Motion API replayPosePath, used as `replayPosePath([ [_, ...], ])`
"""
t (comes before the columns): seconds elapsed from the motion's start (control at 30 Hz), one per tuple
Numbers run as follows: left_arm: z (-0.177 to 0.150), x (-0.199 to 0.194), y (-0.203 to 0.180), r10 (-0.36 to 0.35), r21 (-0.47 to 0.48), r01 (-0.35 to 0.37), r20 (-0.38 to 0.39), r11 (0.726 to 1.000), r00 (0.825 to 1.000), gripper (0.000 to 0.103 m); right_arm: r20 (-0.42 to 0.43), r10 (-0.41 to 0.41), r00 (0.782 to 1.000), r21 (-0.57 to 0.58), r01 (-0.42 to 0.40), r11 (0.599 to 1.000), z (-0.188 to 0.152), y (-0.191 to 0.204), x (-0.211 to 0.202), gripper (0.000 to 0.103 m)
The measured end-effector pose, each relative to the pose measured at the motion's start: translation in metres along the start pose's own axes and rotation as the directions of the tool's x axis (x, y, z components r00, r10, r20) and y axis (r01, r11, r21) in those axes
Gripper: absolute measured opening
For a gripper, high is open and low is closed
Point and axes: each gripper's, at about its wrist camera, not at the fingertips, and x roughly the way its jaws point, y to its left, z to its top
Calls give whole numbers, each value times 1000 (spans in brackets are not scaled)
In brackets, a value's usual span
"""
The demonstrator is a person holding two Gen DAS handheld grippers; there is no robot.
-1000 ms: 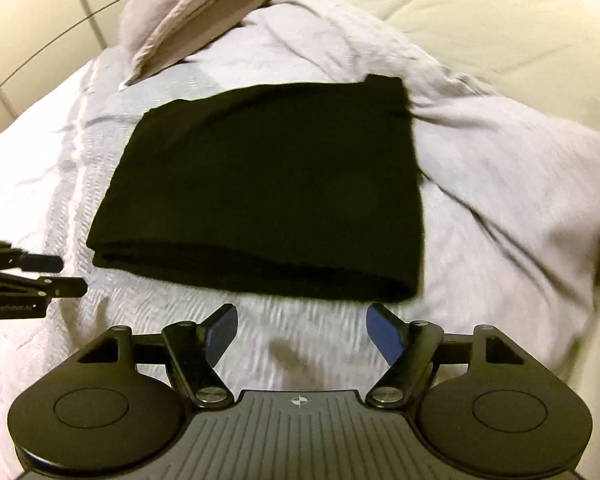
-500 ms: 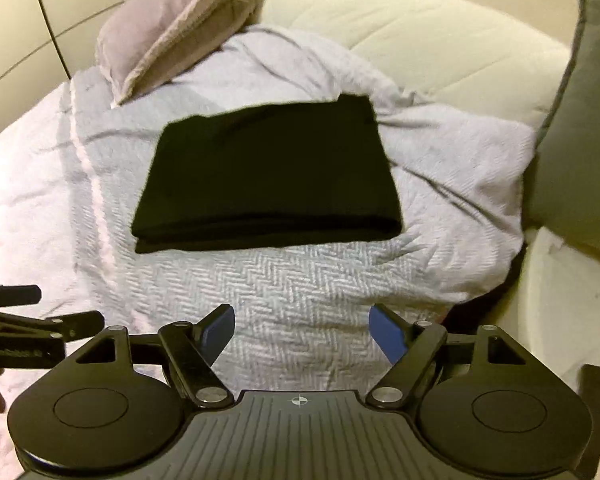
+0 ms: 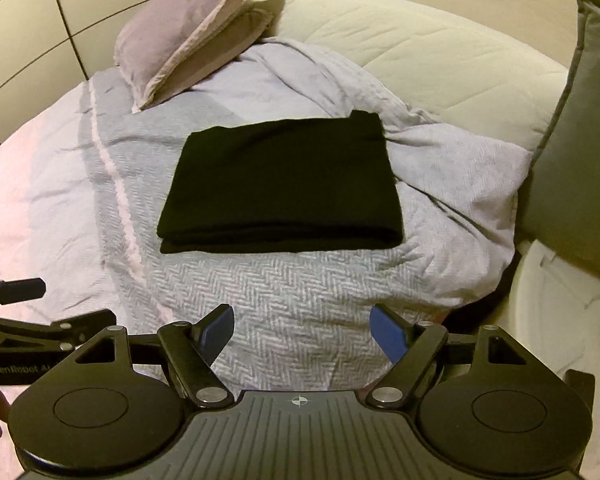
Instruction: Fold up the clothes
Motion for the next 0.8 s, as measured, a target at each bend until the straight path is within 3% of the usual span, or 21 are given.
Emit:
replayPosePath([
  [0.4, 13, -13, -8, 95, -75, -97, -21, 992, 995, 101, 8, 36, 999, -38, -36, 999, 14, 3, -8, 78],
  [0.8, 13, -10, -26, 95, -112, -99, -38, 989, 995, 101, -8, 46, 999, -52, -46, 998, 15, -9, -8, 78],
])
